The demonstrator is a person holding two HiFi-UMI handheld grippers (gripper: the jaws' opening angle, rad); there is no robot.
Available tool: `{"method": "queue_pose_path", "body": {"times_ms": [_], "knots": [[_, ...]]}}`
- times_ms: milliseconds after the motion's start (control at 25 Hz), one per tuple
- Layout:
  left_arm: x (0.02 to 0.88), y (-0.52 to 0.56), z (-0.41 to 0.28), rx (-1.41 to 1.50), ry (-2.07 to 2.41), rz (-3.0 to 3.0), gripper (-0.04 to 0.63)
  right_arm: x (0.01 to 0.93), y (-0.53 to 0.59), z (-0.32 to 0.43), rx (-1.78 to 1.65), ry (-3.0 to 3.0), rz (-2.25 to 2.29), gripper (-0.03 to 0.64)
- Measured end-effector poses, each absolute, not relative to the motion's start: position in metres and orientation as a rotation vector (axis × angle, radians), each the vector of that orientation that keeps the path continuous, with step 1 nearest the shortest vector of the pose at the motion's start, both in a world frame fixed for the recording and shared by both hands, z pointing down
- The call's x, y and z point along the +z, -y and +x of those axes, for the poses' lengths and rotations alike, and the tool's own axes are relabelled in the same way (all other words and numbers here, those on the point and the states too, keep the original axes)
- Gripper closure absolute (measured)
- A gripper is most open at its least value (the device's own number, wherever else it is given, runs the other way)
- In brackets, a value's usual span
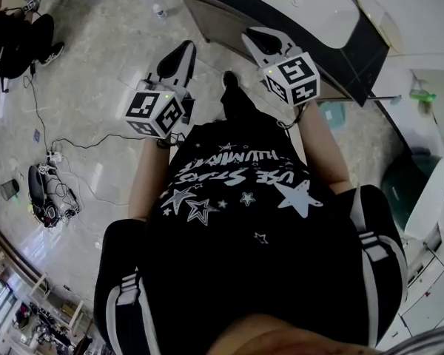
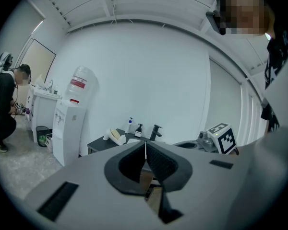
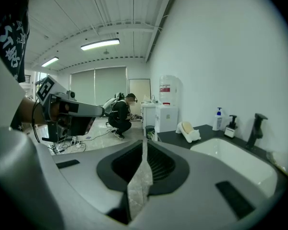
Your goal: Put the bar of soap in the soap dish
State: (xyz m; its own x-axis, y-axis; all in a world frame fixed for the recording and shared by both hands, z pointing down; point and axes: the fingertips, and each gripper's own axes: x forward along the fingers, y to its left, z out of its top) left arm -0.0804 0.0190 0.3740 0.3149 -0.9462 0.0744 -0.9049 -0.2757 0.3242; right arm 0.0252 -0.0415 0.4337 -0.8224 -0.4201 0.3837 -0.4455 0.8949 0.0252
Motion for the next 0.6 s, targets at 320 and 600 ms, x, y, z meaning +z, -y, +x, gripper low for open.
{"method": "queue_pose_path", "body": {"times_ms": [320, 600], "knots": [[0.376, -0.059, -0.067, -0.215, 1.632, 2.286, 0.583, 0.445, -0.005, 0.040, 0.121, 2.648, 0.651, 0.588], [0.380, -0.082, -0.067, -0.203, 1.626, 2.278, 0.583, 0.445, -0.030, 0.038, 0.123, 2.639, 0.656, 0.592]]}}
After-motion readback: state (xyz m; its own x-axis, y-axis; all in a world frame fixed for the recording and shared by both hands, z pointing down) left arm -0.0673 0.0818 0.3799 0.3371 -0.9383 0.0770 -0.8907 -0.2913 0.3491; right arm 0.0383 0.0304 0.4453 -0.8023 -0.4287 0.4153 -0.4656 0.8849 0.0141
